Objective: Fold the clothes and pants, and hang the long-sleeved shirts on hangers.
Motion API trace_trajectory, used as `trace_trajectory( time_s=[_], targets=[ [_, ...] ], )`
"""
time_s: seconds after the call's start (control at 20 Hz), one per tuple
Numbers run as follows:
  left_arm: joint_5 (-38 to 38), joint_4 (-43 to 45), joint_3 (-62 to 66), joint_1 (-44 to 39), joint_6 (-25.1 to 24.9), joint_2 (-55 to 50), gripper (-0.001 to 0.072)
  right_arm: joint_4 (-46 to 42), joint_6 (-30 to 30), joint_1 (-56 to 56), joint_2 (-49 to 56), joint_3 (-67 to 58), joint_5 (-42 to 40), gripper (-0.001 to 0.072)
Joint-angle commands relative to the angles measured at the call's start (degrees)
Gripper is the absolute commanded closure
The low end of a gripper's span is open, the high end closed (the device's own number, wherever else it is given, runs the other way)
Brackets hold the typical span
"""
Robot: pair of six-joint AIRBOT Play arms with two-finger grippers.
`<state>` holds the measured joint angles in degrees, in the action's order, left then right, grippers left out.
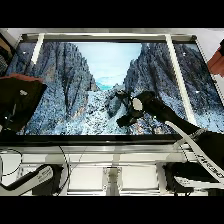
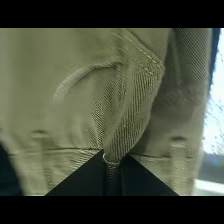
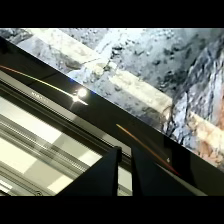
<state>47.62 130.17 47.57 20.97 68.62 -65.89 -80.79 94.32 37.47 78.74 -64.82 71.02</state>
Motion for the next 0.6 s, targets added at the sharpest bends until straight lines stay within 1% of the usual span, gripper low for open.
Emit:
trace_trajectory(
  time_s=[0.0,0.05,0.15,0.25,0.3,0.4,0.45,0.5,0.55],
  targets=[
    [2.23,-4.74,5.09,-4.46,0.11,4.55,0.0641,-0.59,-8.39,0.00,-0.61,-2.16,0.11,0.0600],
    [3.56,-7.37,7.63,-6.69,-1.07,5.99,0.0641,-0.59,-10.91,0.00,-1.01,-3.69,-0.02,0.0599],
    [7.08,-12.04,13.40,-12.48,-5.90,8.81,0.0641,-0.63,-15.56,0.00,-1.70,-7.65,0.00,0.0440],
    [10.80,-15.47,19.65,-19.34,-9.92,11.08,0.0641,-0.61,-21.27,0.00,-2.58,-11.54,0.20,0.0339],
    [12.83,-16.35,22.95,-23.12,-11.28,11.87,0.0641,-0.55,-24.28,0.02,-3.26,-13.16,0.26,0.0326],
    [16.70,-16.46,29.03,-30.16,-11.26,12.66,0.0642,-0.04,-29.46,0.02,-5.03,-15.23,0.35,0.0325],
    [18.43,-16.48,31.67,-33.57,-11.23,12.81,0.0642,0.13,-31.23,0.02,-6.08,-15.65,0.37,0.0309],
    [20.06,-16.46,33.83,-36.52,-11.23,12.81,0.0642,0.76,-32.94,0.07,-7.26,-15.74,0.37,0.0237],
    [21.29,-16.46,35.58,-39.21,-11.23,12.79,0.0642,2.01,-34.42,0.07,-8.15,-15.74,0.52,0.0216]
  ],
)
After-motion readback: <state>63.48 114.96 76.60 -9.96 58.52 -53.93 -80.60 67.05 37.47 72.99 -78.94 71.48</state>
